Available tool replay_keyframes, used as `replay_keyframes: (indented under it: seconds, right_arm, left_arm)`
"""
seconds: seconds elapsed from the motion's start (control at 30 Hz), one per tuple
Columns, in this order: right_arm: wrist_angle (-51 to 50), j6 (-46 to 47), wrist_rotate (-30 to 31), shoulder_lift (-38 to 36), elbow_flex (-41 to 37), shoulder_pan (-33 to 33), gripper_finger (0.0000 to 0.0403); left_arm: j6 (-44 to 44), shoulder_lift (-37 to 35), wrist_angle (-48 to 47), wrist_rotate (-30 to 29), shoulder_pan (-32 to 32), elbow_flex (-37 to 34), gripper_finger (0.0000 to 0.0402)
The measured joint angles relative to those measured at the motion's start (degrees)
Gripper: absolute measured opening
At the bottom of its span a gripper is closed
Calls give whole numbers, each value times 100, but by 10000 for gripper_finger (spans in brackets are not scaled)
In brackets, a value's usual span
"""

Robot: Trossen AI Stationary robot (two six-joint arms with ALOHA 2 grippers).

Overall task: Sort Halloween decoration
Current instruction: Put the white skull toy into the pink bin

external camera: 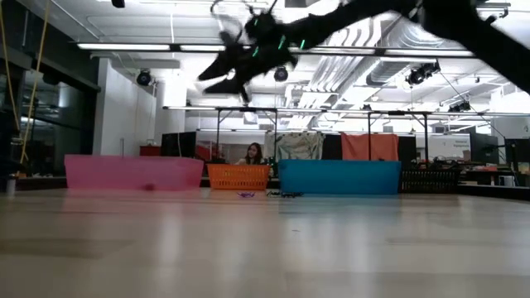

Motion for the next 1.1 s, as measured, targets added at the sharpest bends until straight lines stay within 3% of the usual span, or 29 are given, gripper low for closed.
replay_keyframes:
  seconds: [0.13,0.23,0.33,0.4,0.5,0.6,0.73,0.83,0.97,1.1]
  right_arm:
    - [-1988,-1383,660,-610,2,80,185]
    - [-3136,-1875,751,-867,-5,80,185]
    - [-3888,-2093,743,-1068,-66,78,185]
    - [-3878,-2094,690,-1354,-504,92,185]
    - [-3235,-1909,655,-2142,-1766,174,185]
    - [-2165,-1248,713,-3244,-3532,260,185]
    - [-505,238,999,-4917,-5874,508,185]
    - [700,1520,1241,-6004,-7190,918,185]
    - [2498,2688,1867,-6933,-8163,1551,185]
    - [3289,2007,2564,-7120,-8290,2160,185]
  left_arm:
    - [0,0,-58,0,0,-2,0]
    - [0,0,-136,-2,0,-2,0]
    - [-2,31,-172,-33,0,-2,0]
    - [-1,50,-226,-49,0,-2,0]
    - [-4,97,-233,-48,0,-2,0]
    - [0,164,-239,-48,0,-2,0]
    - [3,308,-250,-49,0,-2,0]
    - [63,463,-245,-92,0,-2,0]
    - [20,730,-254,-120,0,-2,0]
    - [13,1036,-261,-177,-57,-2,0]
